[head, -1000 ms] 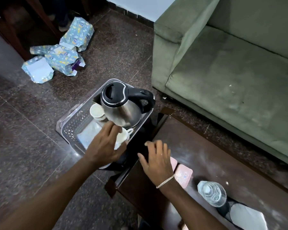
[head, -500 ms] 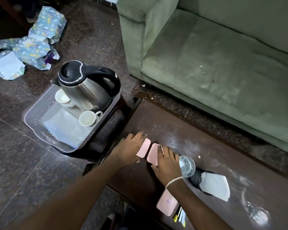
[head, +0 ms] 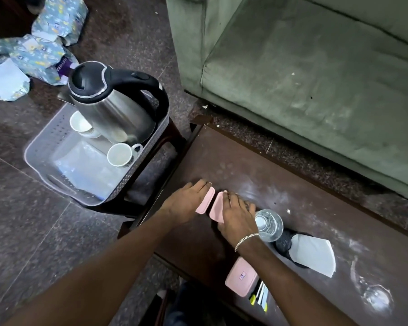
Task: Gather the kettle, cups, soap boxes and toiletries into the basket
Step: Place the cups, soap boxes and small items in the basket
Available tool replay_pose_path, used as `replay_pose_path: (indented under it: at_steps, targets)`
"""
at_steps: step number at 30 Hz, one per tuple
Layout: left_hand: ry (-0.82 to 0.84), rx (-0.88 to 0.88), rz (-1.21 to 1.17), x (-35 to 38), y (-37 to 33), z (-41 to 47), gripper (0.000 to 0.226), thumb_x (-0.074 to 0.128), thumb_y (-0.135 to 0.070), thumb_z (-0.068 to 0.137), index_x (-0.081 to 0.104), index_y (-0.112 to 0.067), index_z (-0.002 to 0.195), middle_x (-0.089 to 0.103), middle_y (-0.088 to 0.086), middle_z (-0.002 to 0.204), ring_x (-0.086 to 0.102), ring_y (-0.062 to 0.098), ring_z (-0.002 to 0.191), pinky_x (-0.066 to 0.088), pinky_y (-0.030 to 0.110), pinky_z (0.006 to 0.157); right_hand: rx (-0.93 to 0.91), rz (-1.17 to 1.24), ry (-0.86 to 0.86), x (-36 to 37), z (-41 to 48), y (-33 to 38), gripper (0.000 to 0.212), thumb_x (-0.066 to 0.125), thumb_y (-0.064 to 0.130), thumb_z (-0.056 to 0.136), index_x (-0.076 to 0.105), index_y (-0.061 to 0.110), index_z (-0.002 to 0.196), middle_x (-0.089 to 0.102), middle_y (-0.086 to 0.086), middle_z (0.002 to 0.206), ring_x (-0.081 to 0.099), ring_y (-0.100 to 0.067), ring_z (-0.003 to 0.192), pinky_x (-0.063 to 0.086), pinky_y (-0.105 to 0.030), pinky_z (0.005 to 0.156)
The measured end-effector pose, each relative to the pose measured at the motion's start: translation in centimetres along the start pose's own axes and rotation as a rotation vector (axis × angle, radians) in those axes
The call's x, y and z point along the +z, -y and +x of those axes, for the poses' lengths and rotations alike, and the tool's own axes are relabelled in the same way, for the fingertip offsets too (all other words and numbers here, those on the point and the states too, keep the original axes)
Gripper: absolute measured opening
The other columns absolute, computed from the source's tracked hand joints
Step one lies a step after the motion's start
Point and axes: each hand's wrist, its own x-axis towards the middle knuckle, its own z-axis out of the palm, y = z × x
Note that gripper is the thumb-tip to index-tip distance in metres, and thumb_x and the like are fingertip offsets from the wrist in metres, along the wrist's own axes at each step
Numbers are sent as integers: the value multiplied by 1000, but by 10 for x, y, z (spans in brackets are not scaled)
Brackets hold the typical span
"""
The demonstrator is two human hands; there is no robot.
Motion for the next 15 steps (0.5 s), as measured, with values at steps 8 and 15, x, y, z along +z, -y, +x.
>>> replay_pose_path:
  at_steps: [8, 15]
  targets:
    - [-324, 77, -51, -66, 34, -68, 84, 71, -4, 78, 37, -6, 155, 41, 11, 159, 42, 26, 145, 40, 33, 114, -21, 82, -126, -49, -17, 33, 90, 65, 46, 71, 37, 13, 150, 46, -4, 147, 48, -22, 129, 32, -43, 100]
    - [-349, -102, -87, -131, 116, -161, 105, 88, -8, 60, 40, -9, 154, 42, 12, 158, 53, 32, 131, 39, 32, 111, -173, 219, -320, -102, -17, 121, 94, 70, 55, 59, 48, 14, 141, 55, -3, 136, 54, -23, 118, 45, -43, 92]
